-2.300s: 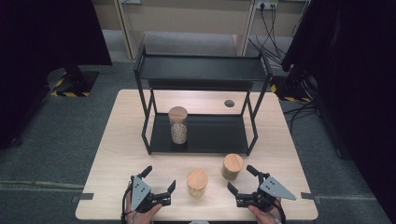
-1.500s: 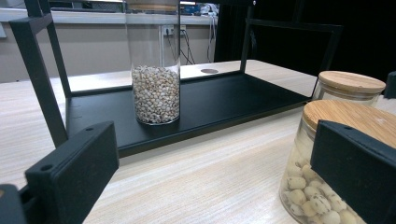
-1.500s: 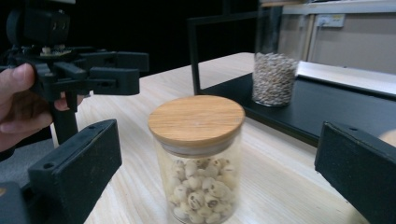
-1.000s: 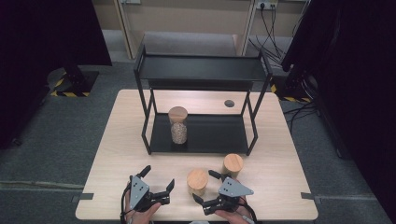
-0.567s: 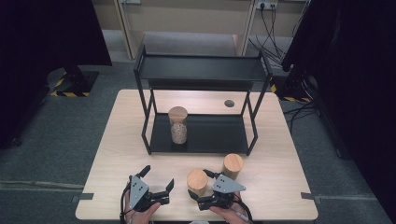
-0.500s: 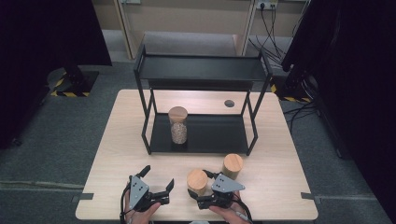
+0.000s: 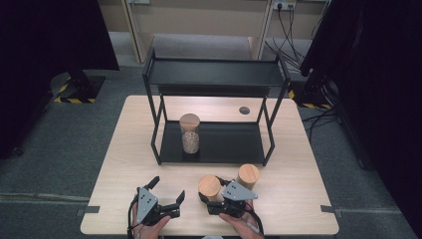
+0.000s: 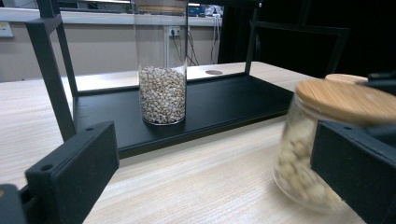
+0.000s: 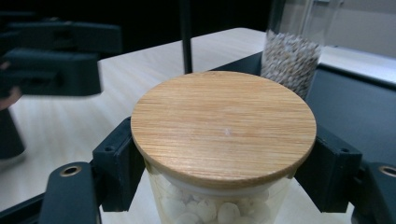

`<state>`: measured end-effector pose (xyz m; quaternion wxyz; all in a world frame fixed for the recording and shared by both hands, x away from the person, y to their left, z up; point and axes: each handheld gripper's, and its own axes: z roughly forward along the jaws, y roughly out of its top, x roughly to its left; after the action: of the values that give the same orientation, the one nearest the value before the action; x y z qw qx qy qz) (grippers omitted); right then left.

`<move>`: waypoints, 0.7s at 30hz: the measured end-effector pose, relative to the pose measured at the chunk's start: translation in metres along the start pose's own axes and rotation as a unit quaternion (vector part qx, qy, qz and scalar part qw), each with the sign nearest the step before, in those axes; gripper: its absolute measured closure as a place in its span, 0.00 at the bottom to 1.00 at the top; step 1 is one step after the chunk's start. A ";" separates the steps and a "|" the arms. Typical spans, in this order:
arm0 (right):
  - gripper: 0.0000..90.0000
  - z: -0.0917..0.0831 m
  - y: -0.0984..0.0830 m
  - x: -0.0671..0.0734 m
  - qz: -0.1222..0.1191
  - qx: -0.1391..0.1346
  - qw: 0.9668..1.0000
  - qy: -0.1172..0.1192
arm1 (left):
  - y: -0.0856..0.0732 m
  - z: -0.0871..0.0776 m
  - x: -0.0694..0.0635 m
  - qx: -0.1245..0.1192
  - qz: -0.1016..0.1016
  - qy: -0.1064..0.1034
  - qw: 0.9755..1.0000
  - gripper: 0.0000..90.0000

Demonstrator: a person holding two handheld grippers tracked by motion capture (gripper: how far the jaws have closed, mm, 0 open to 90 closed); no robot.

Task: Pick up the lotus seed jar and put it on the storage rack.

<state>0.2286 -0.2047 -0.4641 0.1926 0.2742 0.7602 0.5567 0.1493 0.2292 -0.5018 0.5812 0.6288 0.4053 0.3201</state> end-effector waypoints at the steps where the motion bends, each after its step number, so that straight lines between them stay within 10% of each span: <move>1: 0.28 0.001 0.002 0.001 0.000 0.000 1.000 -0.005 | 0.000 0.000 0.000 0.000 0.000 0.000 1.000 0.00; 21: 0.28 0.058 0.040 0.004 0.042 0.012 0.993 -0.105 | 0.000 -0.001 0.000 -0.001 -0.002 -0.002 1.000 0.01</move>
<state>0.2680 -0.1498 -0.4436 0.2446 0.3651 0.7304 0.5228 0.1485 0.2300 -0.5017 0.5830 0.6281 0.4053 0.3183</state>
